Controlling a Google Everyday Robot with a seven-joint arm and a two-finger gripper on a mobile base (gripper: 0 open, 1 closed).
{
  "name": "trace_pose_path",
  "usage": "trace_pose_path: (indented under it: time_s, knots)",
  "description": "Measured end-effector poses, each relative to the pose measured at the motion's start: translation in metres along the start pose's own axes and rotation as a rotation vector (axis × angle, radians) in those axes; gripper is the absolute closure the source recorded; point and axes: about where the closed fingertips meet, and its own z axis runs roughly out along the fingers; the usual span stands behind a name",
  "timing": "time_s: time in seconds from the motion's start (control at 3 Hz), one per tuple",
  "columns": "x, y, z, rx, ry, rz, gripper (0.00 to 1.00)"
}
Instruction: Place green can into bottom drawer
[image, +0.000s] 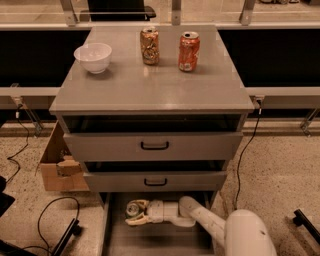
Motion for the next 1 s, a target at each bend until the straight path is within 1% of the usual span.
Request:
trace_pose_path:
  time_s: [0.33,0.67,1.0]
  knots:
    - [0.046,0.01,-0.008,0.067,-0.014,0.073,1.0]
    - [0.08,0.018,-0.018,0.125,-0.037,0.129,1.0]
    - [0.081,0.019,-0.016,0.123,-0.037,0.13,0.82]
